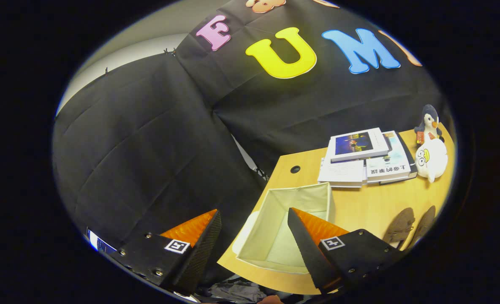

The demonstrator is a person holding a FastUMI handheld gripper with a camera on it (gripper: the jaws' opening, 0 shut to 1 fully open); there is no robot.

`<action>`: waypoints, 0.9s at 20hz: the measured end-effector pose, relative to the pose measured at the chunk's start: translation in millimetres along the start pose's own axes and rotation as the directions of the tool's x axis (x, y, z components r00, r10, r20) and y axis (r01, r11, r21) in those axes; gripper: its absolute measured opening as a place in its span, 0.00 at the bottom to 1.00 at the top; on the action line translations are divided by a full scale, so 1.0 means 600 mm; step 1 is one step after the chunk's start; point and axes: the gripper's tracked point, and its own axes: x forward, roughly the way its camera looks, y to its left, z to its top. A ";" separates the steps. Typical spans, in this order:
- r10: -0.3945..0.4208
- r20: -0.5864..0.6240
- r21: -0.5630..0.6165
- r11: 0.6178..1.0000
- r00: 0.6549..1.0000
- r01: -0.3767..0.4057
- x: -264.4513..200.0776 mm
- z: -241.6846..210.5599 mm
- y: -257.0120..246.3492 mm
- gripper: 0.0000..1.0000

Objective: Open the storage box then place both shoes into the box .Put the left shoe in first, then the right shoe, with the right side of both shoes facing outward in a uniform manner.

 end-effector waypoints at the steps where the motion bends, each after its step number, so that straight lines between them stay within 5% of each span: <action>1: -0.019 0.005 -0.008 1.000 1.000 0.019 -0.008 0.002 -0.020 0.97; 18: -0.381 0.027 -0.102 0.919 0.924 0.381 -0.115 -0.072 -0.358 0.97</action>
